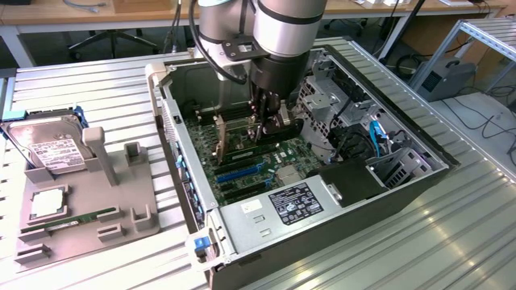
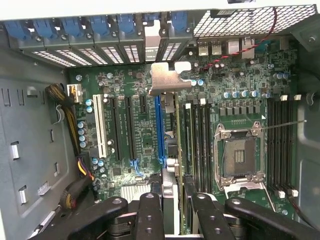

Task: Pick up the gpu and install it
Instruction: 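Insert the gpu into the slot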

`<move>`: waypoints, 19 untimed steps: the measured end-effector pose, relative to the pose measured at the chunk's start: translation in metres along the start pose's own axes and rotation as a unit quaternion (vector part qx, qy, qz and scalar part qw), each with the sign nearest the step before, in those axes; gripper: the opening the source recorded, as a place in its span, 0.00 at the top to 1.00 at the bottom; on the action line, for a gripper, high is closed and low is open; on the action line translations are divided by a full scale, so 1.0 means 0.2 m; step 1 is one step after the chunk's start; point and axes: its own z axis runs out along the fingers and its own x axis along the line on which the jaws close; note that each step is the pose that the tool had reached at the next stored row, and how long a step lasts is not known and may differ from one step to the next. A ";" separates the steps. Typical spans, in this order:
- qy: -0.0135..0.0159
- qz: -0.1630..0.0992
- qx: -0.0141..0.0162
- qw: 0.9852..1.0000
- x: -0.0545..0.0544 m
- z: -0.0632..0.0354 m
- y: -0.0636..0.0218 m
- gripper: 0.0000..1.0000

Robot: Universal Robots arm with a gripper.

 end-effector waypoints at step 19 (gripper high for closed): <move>0.000 0.000 0.000 1.000 0.02 0.054 0.015 0.73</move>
